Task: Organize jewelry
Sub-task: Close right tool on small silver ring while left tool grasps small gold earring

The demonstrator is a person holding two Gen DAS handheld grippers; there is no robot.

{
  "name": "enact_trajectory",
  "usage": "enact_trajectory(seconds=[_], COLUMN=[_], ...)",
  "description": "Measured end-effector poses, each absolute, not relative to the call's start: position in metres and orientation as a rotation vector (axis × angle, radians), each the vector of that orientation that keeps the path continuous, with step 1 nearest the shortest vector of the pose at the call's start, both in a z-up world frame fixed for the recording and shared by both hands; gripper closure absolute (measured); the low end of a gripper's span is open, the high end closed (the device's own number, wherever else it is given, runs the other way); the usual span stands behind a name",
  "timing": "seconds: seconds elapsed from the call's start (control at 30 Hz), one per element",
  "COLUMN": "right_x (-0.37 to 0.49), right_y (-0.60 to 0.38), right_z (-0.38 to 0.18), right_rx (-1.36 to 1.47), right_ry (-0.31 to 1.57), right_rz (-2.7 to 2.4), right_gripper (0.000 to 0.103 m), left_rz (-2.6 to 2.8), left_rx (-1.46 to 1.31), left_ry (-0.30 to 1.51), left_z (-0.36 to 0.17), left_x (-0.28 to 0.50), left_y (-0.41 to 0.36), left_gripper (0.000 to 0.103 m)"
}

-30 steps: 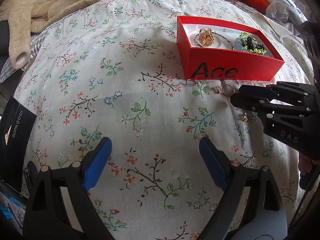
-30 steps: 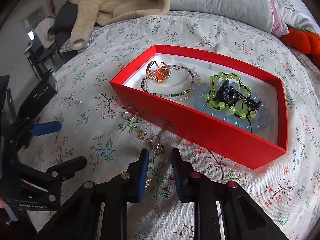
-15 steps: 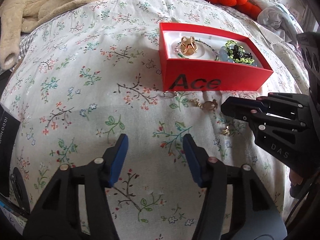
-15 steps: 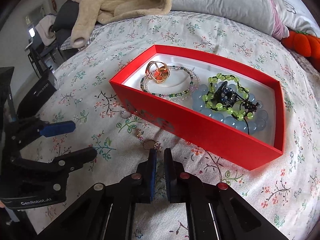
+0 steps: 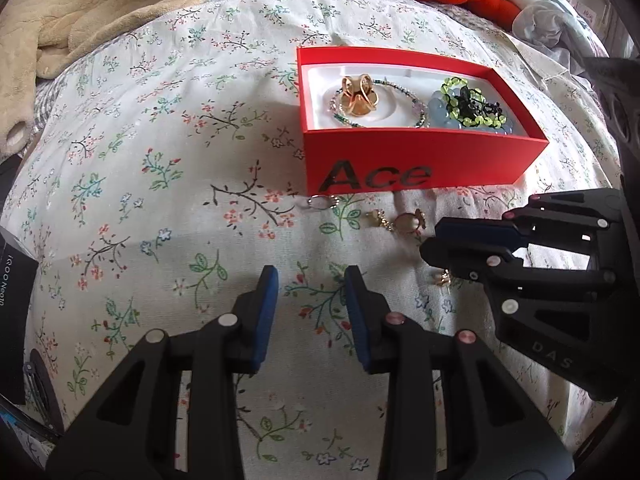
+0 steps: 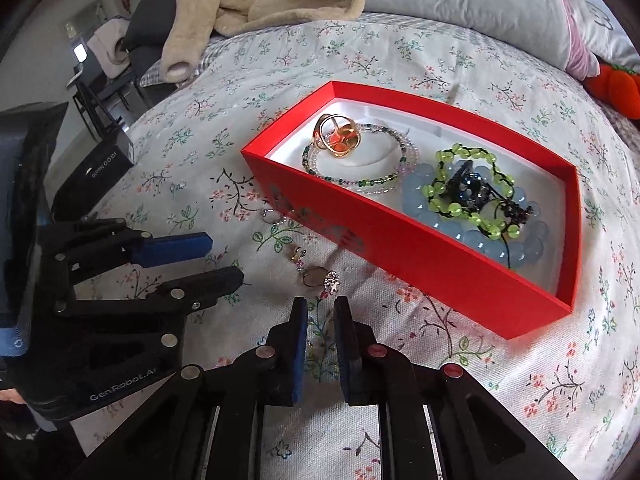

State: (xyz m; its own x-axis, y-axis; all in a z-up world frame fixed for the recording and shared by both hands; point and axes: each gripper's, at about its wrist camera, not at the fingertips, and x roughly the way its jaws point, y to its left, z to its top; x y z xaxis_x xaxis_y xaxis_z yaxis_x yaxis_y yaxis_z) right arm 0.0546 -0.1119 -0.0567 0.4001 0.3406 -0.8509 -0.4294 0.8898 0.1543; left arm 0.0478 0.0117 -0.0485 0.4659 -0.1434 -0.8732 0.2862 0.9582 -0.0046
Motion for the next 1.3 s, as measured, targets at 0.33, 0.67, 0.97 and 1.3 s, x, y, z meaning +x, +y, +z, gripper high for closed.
enact_trajectory(seconds=[0.33,0.67,0.97,1.3], right_x=[0.058,0.054,0.054,0.065], right_y=[-0.103,-0.099,-0.094,-0.088], right_z=[-0.066,-0.064,-0.062,-0.067], right_rx=[-0.143,-0.177,-0.220,-0.222], right_ry=[1.046,1.030,1.003,0.969], right_rz=[0.497,0.472,0.449,0.437], right_gripper=[0.086,0.084,0.082,0.082], left_rz=[-0.256,-0.288,-0.302,-0.303], left_rx=[0.131,0.095,0.070,0.058], left_ry=[1.081,1.082,1.092,1.093], left_z=[-0.050,-0.044,-0.043,-0.041], left_x=[0.047,0.043,0.044,0.044], left_y=[0.033,0.037,0.041,0.043], left_gripper=[0.067,0.067,0.067,0.067])
